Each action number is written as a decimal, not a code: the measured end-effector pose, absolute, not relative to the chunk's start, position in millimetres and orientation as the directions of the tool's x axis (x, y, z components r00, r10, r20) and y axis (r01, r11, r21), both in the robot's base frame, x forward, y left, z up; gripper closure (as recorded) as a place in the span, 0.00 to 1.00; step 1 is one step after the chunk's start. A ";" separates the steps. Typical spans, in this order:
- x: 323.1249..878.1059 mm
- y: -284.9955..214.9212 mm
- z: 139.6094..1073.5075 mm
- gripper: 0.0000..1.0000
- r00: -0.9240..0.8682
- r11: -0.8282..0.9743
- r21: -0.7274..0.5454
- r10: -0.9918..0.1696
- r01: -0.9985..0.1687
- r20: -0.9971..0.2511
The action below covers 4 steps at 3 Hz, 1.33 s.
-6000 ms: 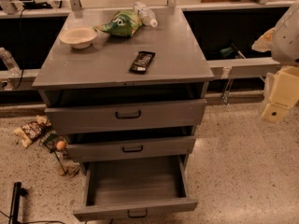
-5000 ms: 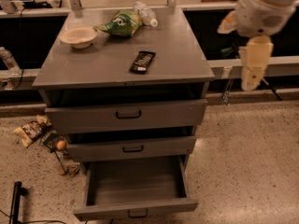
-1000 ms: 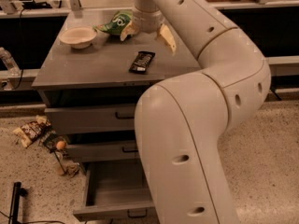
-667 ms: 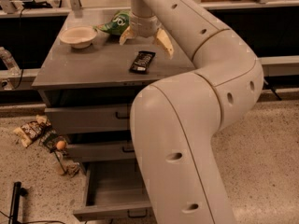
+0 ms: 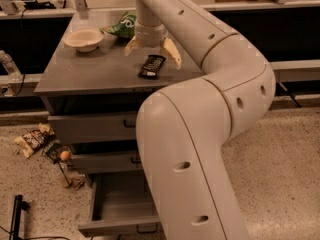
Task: Place rxbar chocolate into bottom drawer
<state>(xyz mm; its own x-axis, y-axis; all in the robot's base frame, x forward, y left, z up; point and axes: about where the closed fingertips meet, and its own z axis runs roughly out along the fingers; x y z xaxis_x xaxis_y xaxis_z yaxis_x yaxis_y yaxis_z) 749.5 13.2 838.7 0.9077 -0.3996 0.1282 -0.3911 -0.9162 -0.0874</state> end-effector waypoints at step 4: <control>758.2 23.6 820.0 0.23 0.907 -0.914 -0.058 -0.405 -0.401 0.115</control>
Offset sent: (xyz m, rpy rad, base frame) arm -0.0101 0.0049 -0.0079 -0.0553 0.0873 0.0173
